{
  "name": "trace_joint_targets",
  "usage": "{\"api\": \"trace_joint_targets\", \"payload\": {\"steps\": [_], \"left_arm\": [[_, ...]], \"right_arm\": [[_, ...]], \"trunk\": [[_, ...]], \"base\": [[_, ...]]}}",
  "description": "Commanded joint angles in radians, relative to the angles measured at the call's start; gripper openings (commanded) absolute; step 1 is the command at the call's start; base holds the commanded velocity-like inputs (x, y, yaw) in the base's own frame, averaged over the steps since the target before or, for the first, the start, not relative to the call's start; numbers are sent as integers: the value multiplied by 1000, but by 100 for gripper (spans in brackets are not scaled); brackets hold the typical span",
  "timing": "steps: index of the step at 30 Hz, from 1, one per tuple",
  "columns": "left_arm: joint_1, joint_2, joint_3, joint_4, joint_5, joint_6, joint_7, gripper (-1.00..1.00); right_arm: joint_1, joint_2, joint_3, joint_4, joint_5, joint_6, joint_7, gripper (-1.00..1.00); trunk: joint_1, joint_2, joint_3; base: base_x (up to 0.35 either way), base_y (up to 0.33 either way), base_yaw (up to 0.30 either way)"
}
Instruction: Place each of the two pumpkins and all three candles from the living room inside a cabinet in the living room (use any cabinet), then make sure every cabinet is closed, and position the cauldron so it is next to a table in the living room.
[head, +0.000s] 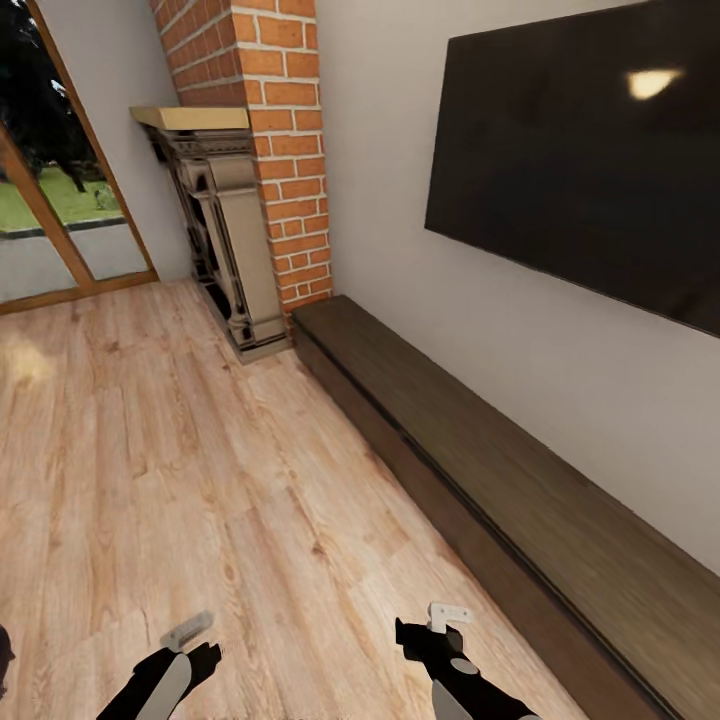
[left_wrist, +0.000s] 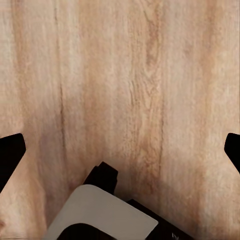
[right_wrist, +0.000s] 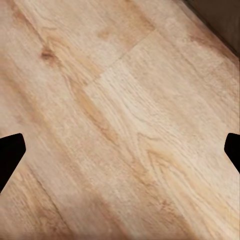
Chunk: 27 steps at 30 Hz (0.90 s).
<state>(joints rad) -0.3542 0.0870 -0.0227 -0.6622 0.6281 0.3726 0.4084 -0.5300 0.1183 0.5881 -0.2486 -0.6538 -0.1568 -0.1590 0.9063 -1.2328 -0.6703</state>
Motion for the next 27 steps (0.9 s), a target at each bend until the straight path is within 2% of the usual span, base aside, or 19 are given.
{"api": "trace_joint_targets", "payload": {"steps": [1, 15, 27], "left_arm": [[0, 1, -3, -2, 8, 3, 7, 100], [0, 0, -2, 5, 10, 3, 6, 100], [0, 2, -2, 6, 8, 3, 6, 100]], "right_arm": [[-1, 0, 9, 0, -9, -4, -5, 100], [-1, 0, 10, 0, -9, -4, -5, 100], [-1, 0, 10, 0, -9, -3, -5, 100]], "trunk": [[-4, 7, 2], [-58, 105, 36], [-58, 105, 28]], "base": [[0, 0, 273], [0, 0, 273], [0, 0, 273]]}}
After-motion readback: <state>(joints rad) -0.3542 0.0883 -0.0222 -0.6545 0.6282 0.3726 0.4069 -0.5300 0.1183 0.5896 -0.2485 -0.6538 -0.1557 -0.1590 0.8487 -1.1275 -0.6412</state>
